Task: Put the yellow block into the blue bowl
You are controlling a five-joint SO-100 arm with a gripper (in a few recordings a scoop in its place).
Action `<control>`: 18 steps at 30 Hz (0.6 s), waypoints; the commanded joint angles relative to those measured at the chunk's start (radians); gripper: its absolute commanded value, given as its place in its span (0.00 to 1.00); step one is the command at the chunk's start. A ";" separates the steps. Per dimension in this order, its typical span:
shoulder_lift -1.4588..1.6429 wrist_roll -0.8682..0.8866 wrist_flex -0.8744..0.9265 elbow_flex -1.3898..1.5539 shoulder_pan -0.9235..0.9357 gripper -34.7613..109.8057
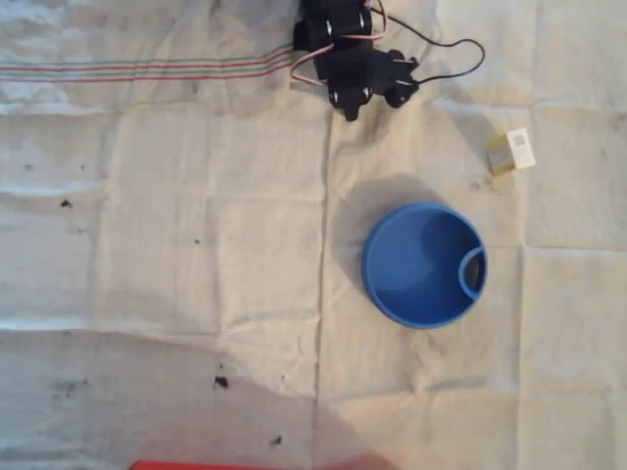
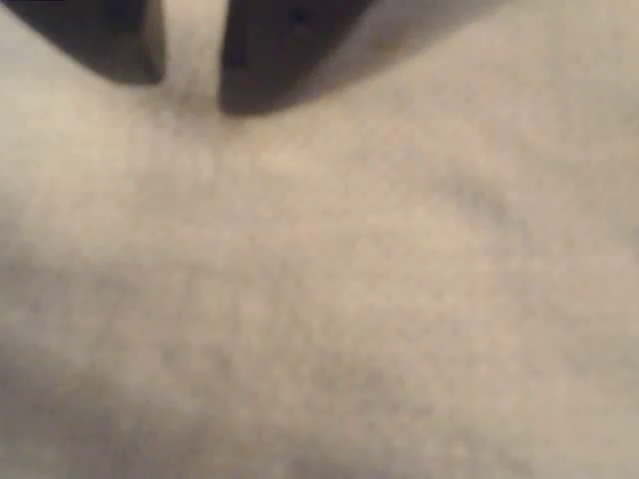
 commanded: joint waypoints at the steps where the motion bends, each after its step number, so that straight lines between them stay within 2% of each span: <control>1: -0.008 -0.011 -0.014 -0.003 0.002 0.24; 7: -0.021 -0.008 0.035 -0.166 0.003 0.24; 14: -0.035 -0.009 0.218 -0.588 -0.011 0.24; 18: -0.150 -0.011 0.284 -0.788 -0.011 0.24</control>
